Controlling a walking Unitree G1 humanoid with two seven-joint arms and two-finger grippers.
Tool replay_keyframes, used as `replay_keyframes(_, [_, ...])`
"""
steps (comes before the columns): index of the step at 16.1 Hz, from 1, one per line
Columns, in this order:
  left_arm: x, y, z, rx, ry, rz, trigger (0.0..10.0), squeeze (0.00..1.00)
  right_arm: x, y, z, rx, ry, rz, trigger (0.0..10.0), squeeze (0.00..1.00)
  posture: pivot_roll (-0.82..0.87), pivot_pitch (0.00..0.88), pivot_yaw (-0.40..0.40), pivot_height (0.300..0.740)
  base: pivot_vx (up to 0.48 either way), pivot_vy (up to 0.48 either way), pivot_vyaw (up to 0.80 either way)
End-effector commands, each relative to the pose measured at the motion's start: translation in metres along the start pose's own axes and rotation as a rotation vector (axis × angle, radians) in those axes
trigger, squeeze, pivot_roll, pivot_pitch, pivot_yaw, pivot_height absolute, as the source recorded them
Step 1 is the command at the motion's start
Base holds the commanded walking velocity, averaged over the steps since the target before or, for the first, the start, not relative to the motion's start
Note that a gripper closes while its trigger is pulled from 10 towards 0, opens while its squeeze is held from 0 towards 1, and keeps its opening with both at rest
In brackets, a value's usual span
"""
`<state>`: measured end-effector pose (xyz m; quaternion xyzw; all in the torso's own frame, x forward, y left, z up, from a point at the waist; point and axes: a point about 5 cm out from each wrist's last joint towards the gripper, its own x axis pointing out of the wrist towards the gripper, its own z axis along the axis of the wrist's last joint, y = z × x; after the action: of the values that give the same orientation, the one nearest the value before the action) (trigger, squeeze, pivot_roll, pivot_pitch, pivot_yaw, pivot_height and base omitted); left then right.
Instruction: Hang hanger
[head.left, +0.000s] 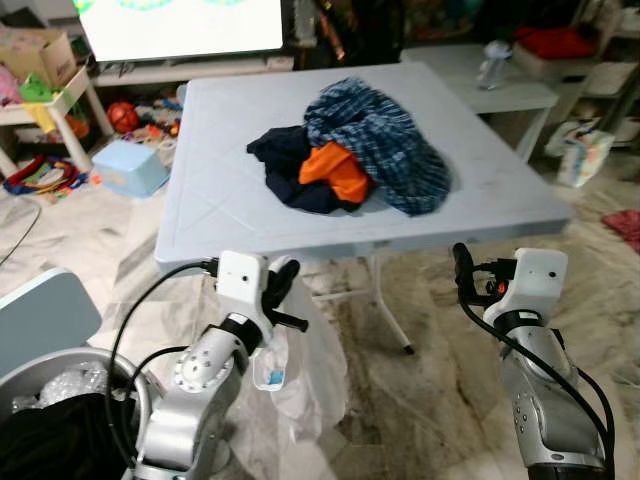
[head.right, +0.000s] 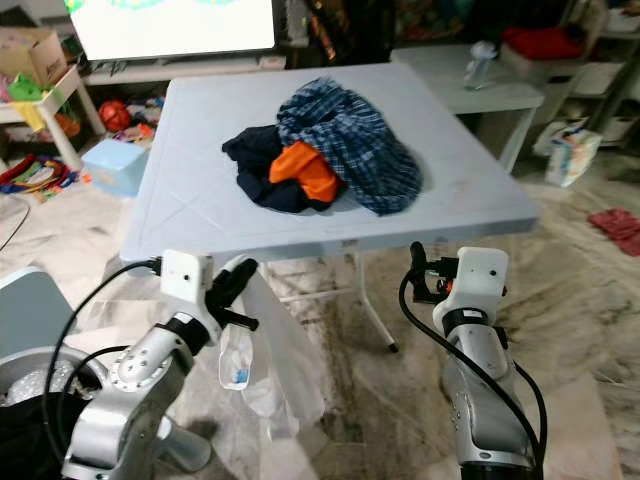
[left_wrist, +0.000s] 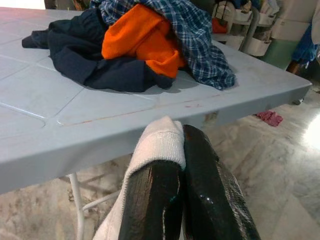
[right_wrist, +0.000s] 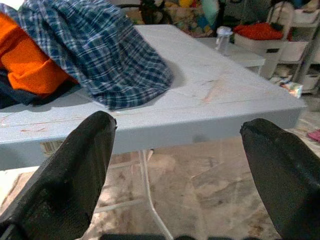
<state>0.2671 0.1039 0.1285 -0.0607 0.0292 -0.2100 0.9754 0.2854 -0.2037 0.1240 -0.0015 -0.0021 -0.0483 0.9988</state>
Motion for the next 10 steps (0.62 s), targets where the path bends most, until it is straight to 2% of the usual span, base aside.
replay_keyframes(1, [0.0007, -0.0005, 0.0084, 0.008, -0.030, -0.011, 10.0, 0.00, 0.0020, -0.0004, 0.0019, -0.002, -0.007, 0.006, 10.0, 0.00, 0.01, 0.061, -0.003, 0.740, 0.000, 0.000, 0.00])
replay_keyframes(3, [0.0003, 0.0005, 0.0077, -0.004, -0.032, -0.013, 10.0, 0.00, 0.0026, 0.0000, 0.0016, -0.006, -0.005, 0.009, 10.0, 0.00, 0.01, 0.059, -0.003, 0.740, 0.000, 0.000, 0.00])
replay_keyframes(4, [0.0004, 0.0012, 0.0075, -0.002, -0.030, -0.007, 10.0, 0.00, 0.0028, 0.0002, 0.0015, -0.008, -0.005, 0.010, 10.0, 0.00, 0.01, 0.057, -0.004, 0.740, 0.000, 0.000, -0.53])
replay_keyframes(10, [0.0009, 0.0001, 0.0062, -0.026, -0.024, -0.011, 10.0, 0.00, 0.0042, -0.0001, 0.0024, -0.016, -0.005, 0.013, 10.0, 0.00, 0.00, 0.055, -0.009, 0.740, 0.000, 0.000, -0.77])
